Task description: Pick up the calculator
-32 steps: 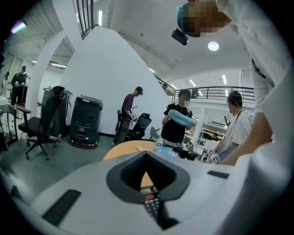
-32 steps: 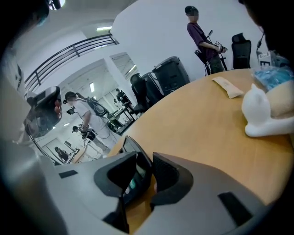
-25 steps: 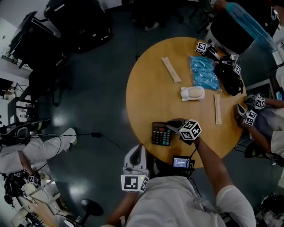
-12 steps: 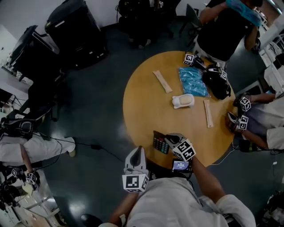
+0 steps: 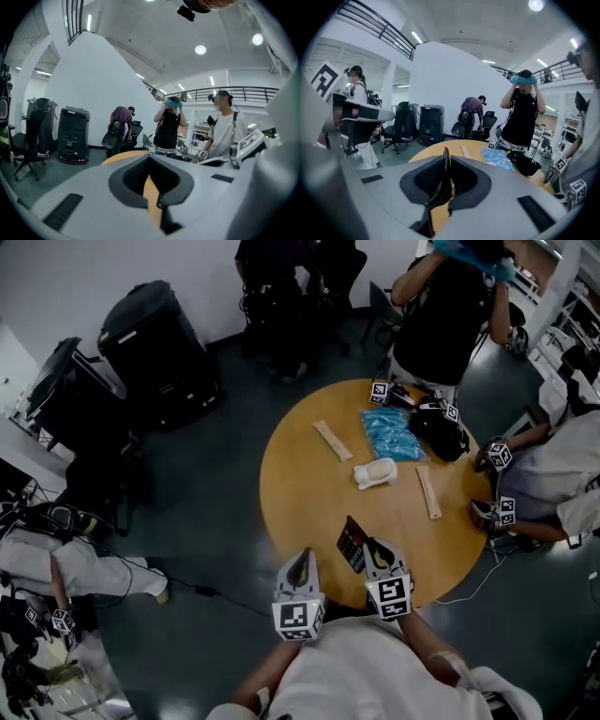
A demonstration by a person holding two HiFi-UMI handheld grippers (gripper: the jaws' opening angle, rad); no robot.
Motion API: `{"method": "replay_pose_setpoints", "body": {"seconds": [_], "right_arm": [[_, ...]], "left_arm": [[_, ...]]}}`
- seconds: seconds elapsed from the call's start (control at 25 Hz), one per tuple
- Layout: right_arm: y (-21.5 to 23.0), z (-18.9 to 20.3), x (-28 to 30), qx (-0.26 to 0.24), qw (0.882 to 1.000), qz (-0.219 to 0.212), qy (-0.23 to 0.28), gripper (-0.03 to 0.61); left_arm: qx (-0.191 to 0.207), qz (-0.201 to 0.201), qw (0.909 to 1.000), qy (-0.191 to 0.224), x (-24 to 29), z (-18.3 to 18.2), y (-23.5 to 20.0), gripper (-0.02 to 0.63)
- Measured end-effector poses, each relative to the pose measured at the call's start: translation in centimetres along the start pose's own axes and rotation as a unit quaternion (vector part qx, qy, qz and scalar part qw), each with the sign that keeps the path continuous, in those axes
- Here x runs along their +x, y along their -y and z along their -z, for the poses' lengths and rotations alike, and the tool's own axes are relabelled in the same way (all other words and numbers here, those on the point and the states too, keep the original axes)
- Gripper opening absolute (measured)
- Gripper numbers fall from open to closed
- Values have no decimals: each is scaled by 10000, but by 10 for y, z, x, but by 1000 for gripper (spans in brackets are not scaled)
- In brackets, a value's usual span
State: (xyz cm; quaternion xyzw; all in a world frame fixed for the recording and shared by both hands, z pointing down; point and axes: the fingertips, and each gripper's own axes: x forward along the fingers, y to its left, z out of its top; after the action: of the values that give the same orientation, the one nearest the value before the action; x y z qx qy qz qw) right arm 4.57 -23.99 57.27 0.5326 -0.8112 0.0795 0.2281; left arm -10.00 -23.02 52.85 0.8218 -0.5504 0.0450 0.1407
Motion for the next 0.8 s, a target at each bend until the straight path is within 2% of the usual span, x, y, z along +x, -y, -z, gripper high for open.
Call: {"method": "replay_pose_setpoints", "body": {"seconds": [0.36, 0.8], "right_arm": [[2, -12, -9, 293, 9990, 66, 337, 51], [9, -11, -11, 312, 9990, 48, 308, 49]], "left_arm": [[29, 185, 9998, 6, 7, 4, 11, 5], [1, 134, 9999, 22, 6, 2, 11, 5]]}}
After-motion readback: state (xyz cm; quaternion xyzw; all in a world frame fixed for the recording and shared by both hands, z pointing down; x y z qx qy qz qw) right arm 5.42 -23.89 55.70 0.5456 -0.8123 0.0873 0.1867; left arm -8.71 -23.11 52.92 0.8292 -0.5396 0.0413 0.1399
